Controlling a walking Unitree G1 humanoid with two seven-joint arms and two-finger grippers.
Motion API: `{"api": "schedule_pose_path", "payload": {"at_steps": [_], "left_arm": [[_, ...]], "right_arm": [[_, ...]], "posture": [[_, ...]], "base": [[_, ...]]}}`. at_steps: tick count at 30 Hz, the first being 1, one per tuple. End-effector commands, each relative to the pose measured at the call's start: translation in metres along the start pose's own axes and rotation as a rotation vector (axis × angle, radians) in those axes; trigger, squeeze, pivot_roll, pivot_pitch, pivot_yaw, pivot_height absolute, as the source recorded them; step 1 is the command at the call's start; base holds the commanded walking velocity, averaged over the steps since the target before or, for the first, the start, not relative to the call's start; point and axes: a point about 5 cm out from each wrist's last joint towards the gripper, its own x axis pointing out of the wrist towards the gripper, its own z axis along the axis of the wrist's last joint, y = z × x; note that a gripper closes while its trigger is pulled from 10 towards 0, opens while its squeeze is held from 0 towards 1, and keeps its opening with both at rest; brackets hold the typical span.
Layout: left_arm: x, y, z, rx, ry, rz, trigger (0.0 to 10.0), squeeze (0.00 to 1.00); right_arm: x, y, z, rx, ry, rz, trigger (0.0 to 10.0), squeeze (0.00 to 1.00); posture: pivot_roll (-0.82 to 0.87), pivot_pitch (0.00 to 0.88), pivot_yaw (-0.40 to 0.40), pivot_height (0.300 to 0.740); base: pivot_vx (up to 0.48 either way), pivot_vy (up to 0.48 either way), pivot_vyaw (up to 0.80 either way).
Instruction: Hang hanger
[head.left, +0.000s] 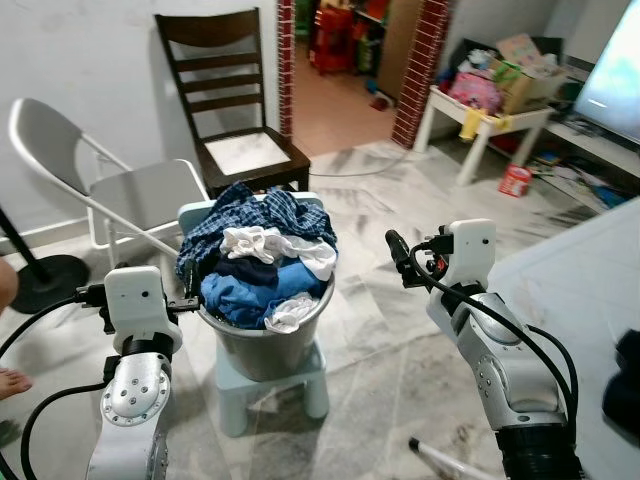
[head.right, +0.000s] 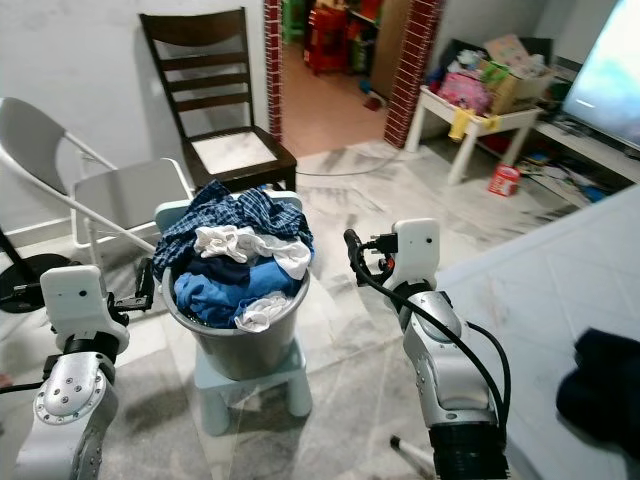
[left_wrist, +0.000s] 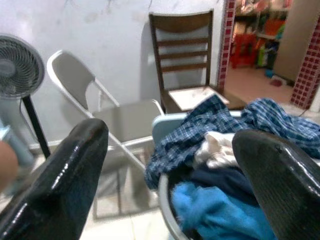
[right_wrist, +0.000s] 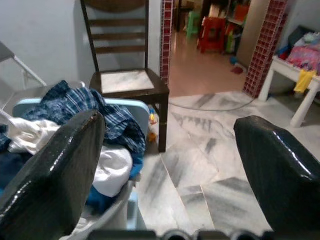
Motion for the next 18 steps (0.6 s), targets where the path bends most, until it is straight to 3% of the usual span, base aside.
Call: {"api": "schedule_pose_path", "payload": {"at_steps": [1, 8, 18], "left_arm": [[-0.0002, 0.0012, 0.0032, 0.014, -0.013, -0.004, 10.0, 0.0], [-0.0004, 0.001, 0.0028, 0.012, -0.011, -0.004, 10.0, 0.0], [-0.0008, 0.0015, 0.0032, 0.017, -0.014, -0.003, 10.0, 0.0]], "right_arm": [[0.0019, 0.0022, 0.0062, 0.008, -0.027, 0.008, 10.0, 0.0], [0.002, 0.0031, 0.0052, 0.01, -0.022, 0.01, 10.0, 0.0], [0.0018, 0.0023, 0.0045, 0.009, -0.017, 0.006, 10.0, 0.0]], "posture": [[0.01, 0.044, -0.064, 0.74], [0.01, 0.047, -0.065, 0.74], [0.01, 0.053, -0.067, 0.74]], "base": [[0.364, 0.0, 0.68], [0.351, 0.0, 0.62], [0.303, 0.0, 0.0]]}}
